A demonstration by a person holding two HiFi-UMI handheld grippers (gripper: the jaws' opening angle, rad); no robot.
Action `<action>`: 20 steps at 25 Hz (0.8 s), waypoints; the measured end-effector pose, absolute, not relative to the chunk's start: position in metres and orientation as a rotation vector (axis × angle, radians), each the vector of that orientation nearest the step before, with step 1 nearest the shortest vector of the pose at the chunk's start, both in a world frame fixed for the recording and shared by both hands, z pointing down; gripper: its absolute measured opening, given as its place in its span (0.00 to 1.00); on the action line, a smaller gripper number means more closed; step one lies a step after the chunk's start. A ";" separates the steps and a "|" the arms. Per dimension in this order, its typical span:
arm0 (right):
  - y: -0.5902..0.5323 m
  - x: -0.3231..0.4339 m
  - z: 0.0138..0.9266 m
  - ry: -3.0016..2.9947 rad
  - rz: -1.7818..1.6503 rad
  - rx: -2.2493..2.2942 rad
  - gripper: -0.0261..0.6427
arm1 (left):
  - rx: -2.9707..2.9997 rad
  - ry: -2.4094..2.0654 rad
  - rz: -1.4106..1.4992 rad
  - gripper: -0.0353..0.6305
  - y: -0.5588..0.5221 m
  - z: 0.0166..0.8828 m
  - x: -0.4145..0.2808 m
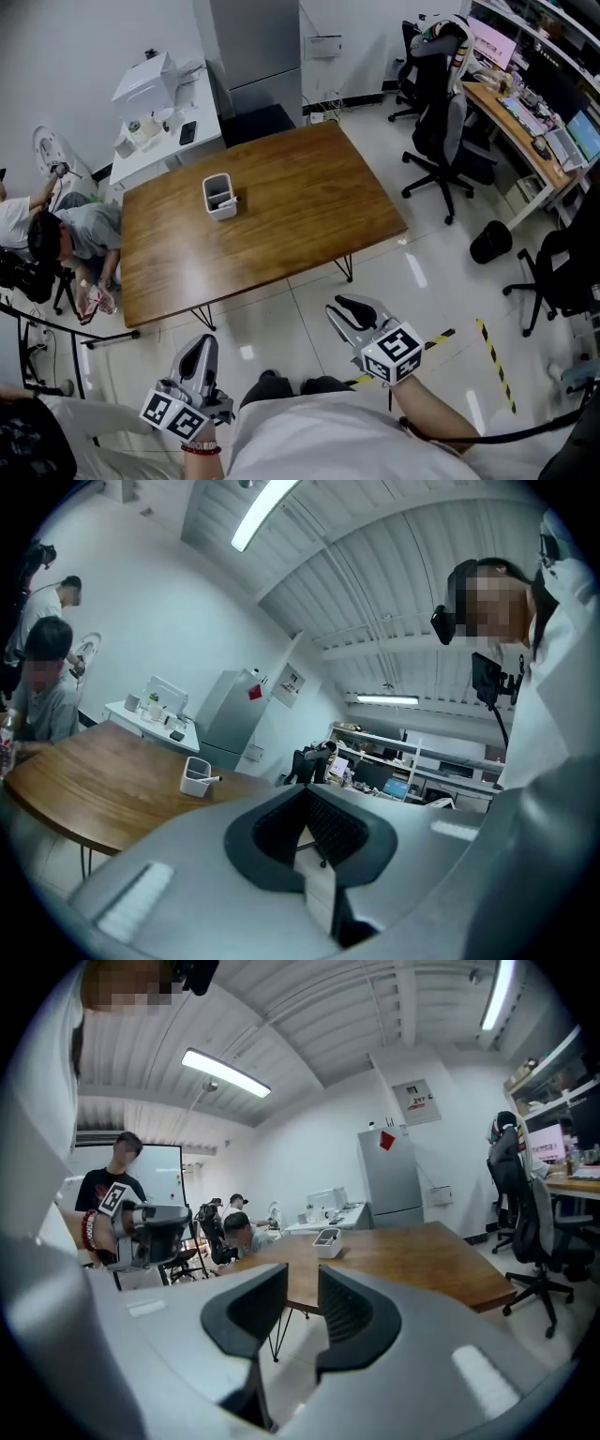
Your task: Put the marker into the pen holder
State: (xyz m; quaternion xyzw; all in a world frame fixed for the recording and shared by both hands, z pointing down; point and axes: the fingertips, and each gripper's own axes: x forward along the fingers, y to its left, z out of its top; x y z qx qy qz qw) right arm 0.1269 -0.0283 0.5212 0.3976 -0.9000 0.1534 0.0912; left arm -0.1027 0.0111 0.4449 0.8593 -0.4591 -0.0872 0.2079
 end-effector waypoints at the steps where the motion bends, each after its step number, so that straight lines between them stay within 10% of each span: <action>1: -0.025 0.132 0.519 -2.671 0.453 1.200 0.17 | 2.405 -1.259 -0.246 0.05 0.012 0.443 -0.097; 20: 0.030 0.025 0.402 -2.952 0.093 0.954 0.17 | 2.700 -1.143 -0.182 0.05 0.109 0.379 -0.155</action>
